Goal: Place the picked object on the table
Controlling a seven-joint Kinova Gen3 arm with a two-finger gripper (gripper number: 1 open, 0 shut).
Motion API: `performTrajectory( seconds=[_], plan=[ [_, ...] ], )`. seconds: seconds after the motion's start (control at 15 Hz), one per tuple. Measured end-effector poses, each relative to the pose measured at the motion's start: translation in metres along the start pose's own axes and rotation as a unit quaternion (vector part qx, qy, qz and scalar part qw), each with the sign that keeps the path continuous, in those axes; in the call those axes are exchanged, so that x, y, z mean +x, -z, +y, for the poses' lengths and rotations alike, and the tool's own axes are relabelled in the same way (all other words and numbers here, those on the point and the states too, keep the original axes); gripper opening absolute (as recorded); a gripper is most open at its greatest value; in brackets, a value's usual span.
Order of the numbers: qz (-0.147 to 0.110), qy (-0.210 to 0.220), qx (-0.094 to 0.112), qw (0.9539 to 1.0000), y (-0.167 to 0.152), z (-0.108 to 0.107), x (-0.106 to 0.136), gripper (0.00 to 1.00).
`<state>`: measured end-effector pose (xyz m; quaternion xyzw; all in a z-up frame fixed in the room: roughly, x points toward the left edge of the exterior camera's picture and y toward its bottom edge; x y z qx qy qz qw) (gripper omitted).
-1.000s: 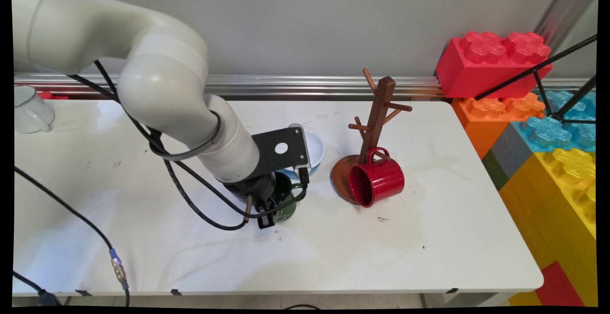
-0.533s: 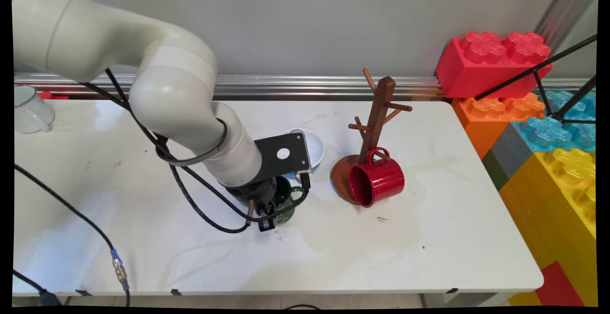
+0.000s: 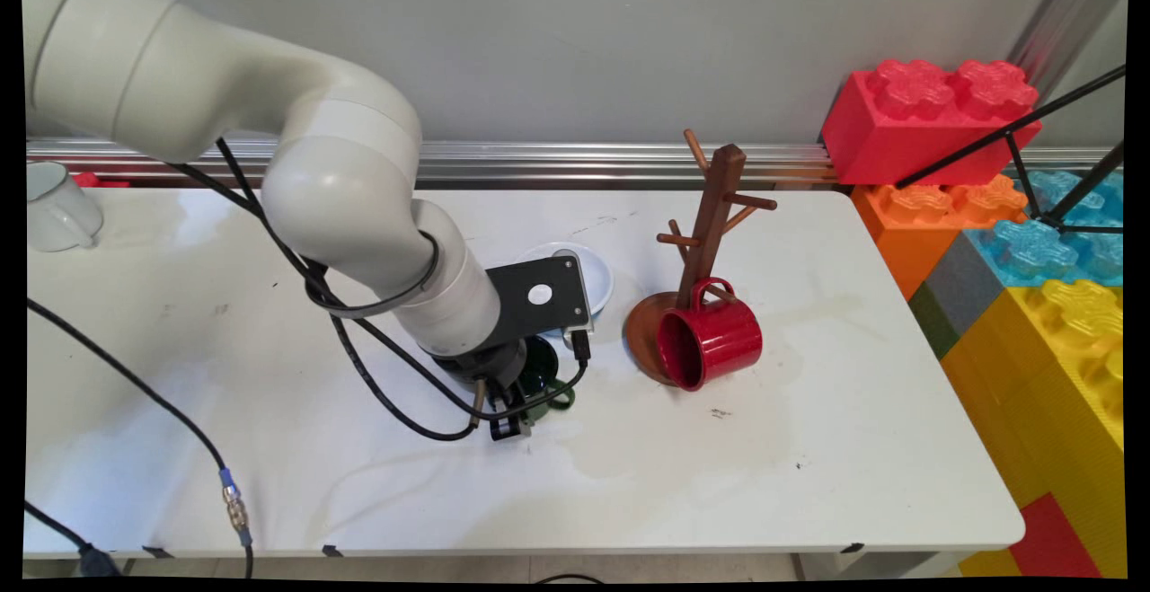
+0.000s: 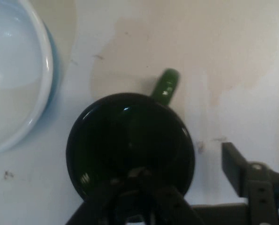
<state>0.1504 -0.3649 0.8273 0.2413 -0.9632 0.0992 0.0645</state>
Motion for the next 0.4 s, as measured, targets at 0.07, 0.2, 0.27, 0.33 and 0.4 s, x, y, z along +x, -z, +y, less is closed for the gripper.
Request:
performTrajectory(
  seconds=[0.07,0.2,0.27,0.33,0.4],
  plan=[
    [0.0,0.001,0.0,1.0,-0.0004,-0.0001,0.0001,1.0],
    [0.002,0.004,-0.002,1.0,-0.0007,-0.0001,0.0006,1.0],
    [0.003,0.007,-0.003,1.0,-0.0005,-0.0003,0.0012,1.0],
    [0.005,0.01,-0.005,0.9999,0.0004,-0.0008,0.002,1.0],
    [0.01,0.014,-0.006,0.9998,0.0026,-0.0021,0.0032,1.0]
  ],
)
